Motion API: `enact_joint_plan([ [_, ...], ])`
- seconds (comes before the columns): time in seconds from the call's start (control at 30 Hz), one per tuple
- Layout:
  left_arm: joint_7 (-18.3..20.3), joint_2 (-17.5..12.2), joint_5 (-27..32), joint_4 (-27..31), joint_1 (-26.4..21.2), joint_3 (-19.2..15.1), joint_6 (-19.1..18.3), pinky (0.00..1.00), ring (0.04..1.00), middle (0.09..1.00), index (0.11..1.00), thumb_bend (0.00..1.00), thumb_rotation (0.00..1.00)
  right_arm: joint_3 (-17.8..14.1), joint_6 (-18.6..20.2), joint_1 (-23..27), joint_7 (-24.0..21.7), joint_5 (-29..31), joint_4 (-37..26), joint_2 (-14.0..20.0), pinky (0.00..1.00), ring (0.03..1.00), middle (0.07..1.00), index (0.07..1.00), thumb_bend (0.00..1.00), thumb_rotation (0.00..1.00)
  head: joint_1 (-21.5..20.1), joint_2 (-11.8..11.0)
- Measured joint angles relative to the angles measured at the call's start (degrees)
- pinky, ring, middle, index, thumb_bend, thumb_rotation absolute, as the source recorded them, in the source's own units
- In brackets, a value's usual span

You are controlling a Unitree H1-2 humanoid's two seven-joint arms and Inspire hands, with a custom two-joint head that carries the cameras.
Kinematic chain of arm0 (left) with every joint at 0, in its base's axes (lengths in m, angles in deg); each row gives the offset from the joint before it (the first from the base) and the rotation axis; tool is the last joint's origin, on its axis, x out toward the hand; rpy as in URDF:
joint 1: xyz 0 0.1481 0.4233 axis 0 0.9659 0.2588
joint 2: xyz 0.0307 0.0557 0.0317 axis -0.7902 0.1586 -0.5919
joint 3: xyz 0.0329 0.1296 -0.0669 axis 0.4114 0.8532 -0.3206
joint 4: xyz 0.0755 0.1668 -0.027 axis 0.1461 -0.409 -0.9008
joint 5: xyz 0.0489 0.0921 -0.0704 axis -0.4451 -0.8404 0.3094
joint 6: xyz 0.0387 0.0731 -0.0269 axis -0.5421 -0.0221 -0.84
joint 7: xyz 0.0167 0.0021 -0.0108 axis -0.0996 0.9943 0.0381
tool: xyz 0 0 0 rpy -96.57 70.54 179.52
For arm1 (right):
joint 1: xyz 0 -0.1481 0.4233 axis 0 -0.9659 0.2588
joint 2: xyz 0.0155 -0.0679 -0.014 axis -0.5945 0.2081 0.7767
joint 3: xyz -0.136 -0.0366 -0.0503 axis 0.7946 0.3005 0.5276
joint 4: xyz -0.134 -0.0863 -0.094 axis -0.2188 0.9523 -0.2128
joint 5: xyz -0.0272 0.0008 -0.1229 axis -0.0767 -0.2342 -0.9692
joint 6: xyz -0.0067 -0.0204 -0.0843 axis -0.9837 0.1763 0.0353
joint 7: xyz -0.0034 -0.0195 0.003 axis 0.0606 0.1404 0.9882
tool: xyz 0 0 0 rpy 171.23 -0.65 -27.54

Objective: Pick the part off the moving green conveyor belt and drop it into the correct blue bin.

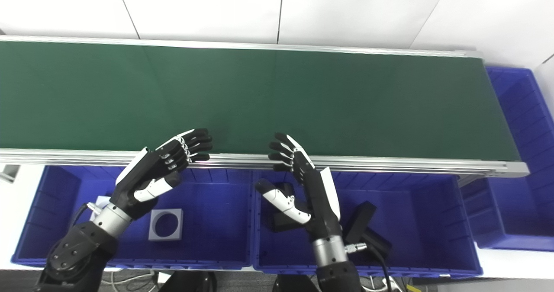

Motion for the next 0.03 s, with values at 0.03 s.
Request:
enact_joint_plan([
  [0.03, -0.1, 0.1, -0.1, 0.4, 0.2, 0.3, 0.0, 0.83, 0.874, 0.893, 0.893, 0.89, 0.55, -0.1, 0.0, -0.4, 0.1, -0.3, -0.1, 0.1, 0.67, 0.757, 0.811, 0.875, 0.68, 0.63, 0.0, 0.0],
])
